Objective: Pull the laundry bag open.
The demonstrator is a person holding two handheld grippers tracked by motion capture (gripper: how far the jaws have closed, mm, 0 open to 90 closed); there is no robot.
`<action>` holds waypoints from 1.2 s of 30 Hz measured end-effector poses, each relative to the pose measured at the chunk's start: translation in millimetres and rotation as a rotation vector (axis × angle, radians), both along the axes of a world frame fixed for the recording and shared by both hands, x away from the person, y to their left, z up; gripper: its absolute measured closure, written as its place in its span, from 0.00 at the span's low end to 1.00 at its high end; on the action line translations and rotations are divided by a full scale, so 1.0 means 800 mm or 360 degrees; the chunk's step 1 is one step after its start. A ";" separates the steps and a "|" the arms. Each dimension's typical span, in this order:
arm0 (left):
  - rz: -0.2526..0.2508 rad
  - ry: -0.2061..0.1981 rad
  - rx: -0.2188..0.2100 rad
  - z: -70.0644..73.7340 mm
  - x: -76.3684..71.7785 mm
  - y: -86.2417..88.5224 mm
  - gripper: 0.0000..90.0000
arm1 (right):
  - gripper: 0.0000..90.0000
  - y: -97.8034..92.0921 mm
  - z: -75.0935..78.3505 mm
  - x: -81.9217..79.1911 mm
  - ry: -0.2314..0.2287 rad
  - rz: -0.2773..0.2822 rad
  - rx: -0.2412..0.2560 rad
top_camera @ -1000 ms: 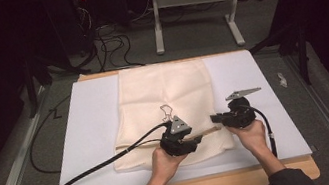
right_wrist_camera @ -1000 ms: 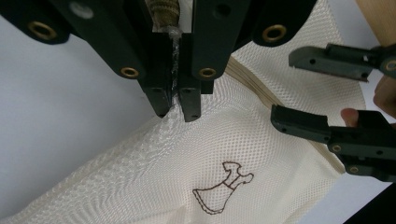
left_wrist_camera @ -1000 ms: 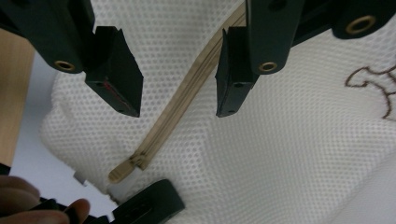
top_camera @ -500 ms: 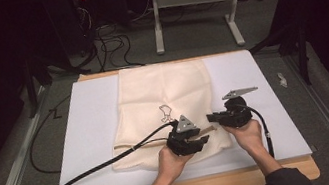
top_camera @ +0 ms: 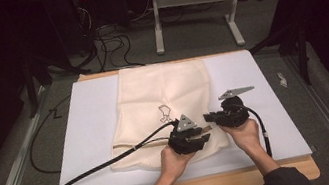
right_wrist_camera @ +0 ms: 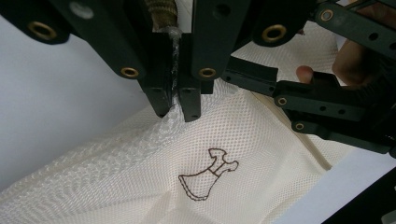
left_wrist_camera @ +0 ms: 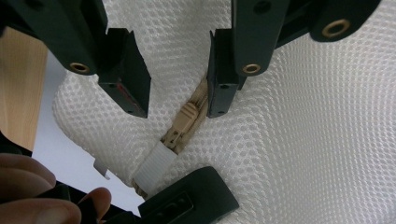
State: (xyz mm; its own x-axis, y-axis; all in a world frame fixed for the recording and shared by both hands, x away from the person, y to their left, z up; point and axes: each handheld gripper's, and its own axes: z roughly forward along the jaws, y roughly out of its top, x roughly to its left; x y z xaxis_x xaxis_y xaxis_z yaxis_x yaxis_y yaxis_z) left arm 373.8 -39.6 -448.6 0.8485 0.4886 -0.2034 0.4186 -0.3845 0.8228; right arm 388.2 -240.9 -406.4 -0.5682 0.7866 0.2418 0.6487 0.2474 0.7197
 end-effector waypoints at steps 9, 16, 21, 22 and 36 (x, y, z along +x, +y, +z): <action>-0.0002 0.0025 -0.0045 -0.004 0.004 -0.005 0.71 | 0.98 0.001 -0.001 0.000 0.0005 0.0004 -0.0002; 0.0004 0.0017 -0.0045 -0.001 0.006 -0.010 0.75 | 0.98 0.000 -0.002 0.000 -0.0001 0.0009 0.0000; 0.0006 0.0013 -0.0056 -0.001 0.006 -0.011 0.80 | 0.98 0.000 -0.003 0.000 0.0002 0.0007 -0.0002; -0.0001 0.0008 -0.0057 -0.001 0.005 -0.011 0.81 | 0.98 0.000 -0.004 0.000 0.0002 0.0008 -0.0001; -0.0007 0.0026 -0.0059 -0.002 0.005 -0.012 0.95 | 0.98 0.002 -0.005 -0.001 0.0002 0.0018 0.0000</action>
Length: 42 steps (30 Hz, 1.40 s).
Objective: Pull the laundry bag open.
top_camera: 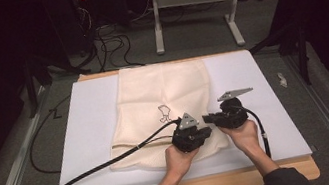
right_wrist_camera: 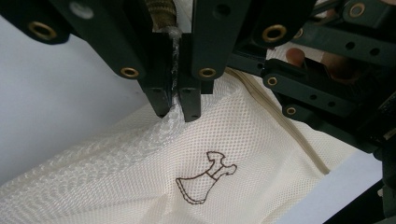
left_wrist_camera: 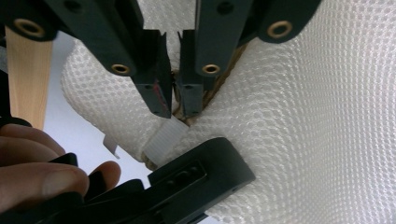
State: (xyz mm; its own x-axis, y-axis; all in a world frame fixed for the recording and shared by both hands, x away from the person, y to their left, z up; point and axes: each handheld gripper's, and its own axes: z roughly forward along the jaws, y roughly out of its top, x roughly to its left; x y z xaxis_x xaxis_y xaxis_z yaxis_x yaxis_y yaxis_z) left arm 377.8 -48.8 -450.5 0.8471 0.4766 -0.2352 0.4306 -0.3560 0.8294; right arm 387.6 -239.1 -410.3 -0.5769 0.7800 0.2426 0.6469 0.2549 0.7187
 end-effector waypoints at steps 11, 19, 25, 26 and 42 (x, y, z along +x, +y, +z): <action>-0.0007 -0.0022 0.0028 0.004 0.000 0.003 0.97 | 0.93 -0.004 -0.002 0.000 0.0018 0.0030 0.0006; -0.0007 -0.0030 0.0046 0.006 -0.001 0.005 0.97 | 0.97 -0.001 -0.003 -0.001 0.0035 0.0051 -0.0024; -0.0008 -0.0041 0.0074 0.010 -0.002 0.007 0.97 | 0.98 -0.002 -0.003 -0.002 0.0010 0.0063 -0.0060; -0.0008 -0.0039 0.0079 0.010 -0.002 0.008 0.97 | 0.98 -0.002 -0.003 -0.002 0.0012 0.0064 -0.0064; -0.0010 -0.0045 0.0128 0.014 -0.004 0.012 0.97 | 0.99 -0.002 -0.003 -0.003 -0.0001 0.0092 -0.0083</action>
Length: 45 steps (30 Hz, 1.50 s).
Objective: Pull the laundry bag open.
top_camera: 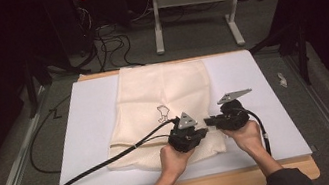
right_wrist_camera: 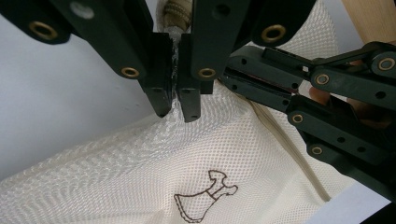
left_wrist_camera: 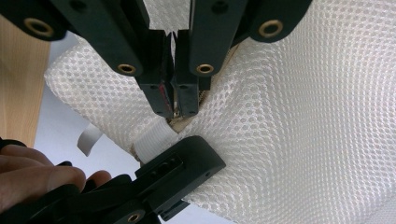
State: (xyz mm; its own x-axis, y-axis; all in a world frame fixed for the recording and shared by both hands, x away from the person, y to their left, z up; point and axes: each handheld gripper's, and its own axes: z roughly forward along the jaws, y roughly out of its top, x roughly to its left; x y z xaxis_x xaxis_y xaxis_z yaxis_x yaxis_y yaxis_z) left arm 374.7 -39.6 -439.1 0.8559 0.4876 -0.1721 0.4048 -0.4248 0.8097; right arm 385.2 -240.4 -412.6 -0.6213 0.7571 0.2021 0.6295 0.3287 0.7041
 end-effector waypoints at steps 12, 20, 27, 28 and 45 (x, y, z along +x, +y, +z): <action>0.0003 -0.0010 0.0039 -0.002 -0.002 0.003 0.97 | 0.99 -0.002 0.001 0.000 -0.0006 -0.0004 0.0014; 0.0005 -0.0017 0.0052 0.000 -0.001 0.009 0.97 | 0.99 -0.005 0.001 0.000 -0.0011 0.0002 0.0016; 0.0015 -0.0027 0.0045 0.001 -0.002 0.013 0.97 | 0.99 -0.007 0.000 -0.001 -0.0015 -0.0001 0.0030; 0.0016 -0.0028 0.0043 0.001 -0.002 0.014 0.97 | 0.99 -0.007 0.000 -0.001 -0.0020 -0.0001 0.0028; 0.0046 -0.0031 0.0051 0.000 -0.002 0.032 0.97 | 0.99 -0.010 -0.002 0.001 -0.0018 -0.0006 0.0039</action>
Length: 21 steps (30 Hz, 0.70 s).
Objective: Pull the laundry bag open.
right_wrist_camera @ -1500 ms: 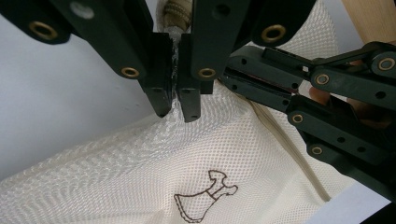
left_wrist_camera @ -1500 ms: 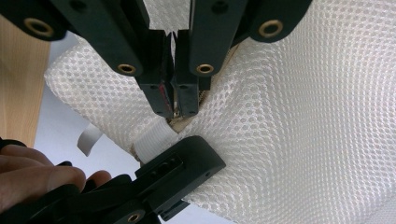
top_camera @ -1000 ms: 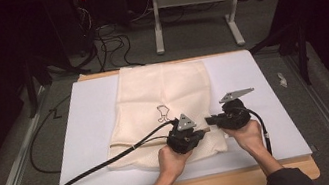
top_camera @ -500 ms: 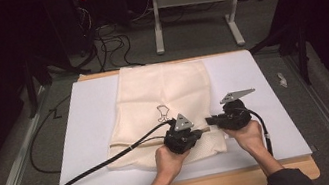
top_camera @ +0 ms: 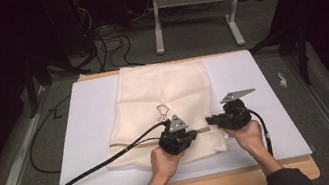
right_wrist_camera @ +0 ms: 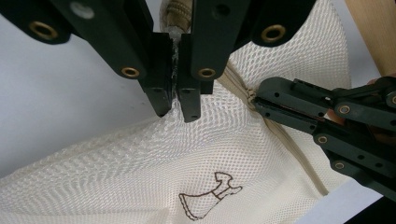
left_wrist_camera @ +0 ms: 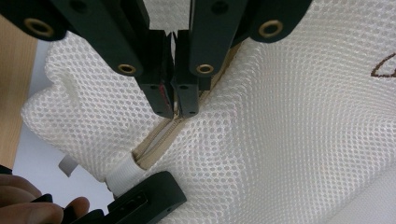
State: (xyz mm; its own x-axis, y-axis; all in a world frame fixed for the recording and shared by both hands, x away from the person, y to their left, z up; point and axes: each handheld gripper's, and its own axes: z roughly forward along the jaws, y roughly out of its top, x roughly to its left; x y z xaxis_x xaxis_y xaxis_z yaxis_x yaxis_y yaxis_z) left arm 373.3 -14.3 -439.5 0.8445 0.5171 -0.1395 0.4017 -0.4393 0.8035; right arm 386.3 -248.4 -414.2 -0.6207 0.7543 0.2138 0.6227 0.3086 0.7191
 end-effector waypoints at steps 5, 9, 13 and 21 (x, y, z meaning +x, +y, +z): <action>0.0010 -0.0002 0.0012 -0.001 0.000 0.004 0.97 | 0.99 -0.001 0.001 0.000 0.0008 -0.0008 -0.0008; 0.0010 -0.0007 0.0003 0.001 0.000 0.006 0.97 | 0.99 -0.003 0.000 0.000 0.0003 -0.0014 -0.0004; 0.0009 -0.0003 0.0005 0.001 -0.001 0.008 0.97 | 0.99 -0.003 0.001 0.000 0.0002 -0.0012 -0.0007; 0.0038 0.0012 -0.0007 0.002 0.000 0.020 0.97 | 0.99 -0.006 0.001 0.000 0.0010 -0.0027 0.0002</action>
State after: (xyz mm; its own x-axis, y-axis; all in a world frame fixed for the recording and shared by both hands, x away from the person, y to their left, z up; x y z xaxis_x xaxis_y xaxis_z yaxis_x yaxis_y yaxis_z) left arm 373.7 1.5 -437.9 0.8309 0.5364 -0.1480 0.4178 -0.4259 0.8025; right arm 386.6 -253.1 -413.3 -0.6066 0.7644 0.2184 0.6321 0.2971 0.7157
